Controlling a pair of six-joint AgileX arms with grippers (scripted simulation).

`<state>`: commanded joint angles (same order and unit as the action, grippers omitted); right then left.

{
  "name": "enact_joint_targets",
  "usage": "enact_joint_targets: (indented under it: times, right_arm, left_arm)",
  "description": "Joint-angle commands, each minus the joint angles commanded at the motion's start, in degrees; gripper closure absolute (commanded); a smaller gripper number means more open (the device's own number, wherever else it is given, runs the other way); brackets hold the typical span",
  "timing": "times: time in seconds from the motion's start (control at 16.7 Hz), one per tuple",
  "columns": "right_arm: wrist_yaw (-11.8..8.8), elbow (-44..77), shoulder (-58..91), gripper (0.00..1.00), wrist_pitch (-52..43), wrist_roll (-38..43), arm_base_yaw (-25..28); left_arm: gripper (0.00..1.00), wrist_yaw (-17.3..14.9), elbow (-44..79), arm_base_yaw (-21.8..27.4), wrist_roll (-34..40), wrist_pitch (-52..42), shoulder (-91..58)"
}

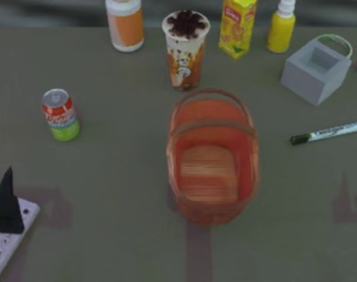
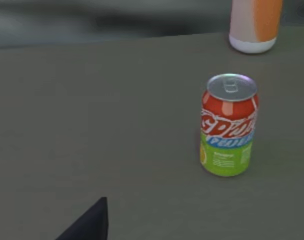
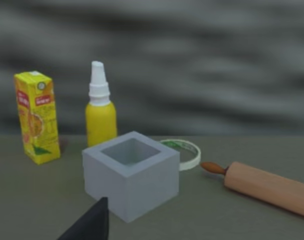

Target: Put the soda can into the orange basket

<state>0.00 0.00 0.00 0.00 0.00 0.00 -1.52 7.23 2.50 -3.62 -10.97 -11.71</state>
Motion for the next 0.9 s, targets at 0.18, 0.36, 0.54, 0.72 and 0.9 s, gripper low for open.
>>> enact_joint_targets:
  times: [0.18, 0.36, 0.54, 0.72, 0.9]
  right_arm:
    - [0.0, 0.0, 0.0, 0.0, 0.0, 0.0, 0.0]
    - [0.0, 0.0, 0.0, 0.0, 0.0, 0.0, 0.0]
    - [0.0, 0.0, 0.0, 0.0, 0.0, 0.0, 0.0]
    - [0.0, 0.0, 0.0, 0.0, 0.0, 0.0, 0.0]
    - [0.0, 0.0, 0.0, 0.0, 0.0, 0.0, 0.0]
  left_arm:
    - [0.0, -0.9, 10.2, 1.8, -3.5, -10.1, -11.9]
    - [0.0, -1.5, 24.5, 3.6, -7.9, -20.1, -25.6]
    - [0.0, -1.8, 41.8, 5.0, -12.8, -28.1, -40.2]
    - [0.0, -1.7, 60.3, 6.0, -18.0, -34.4, -55.6]
    - [0.0, -1.3, 78.2, 6.6, -23.1, -40.1, -71.6]
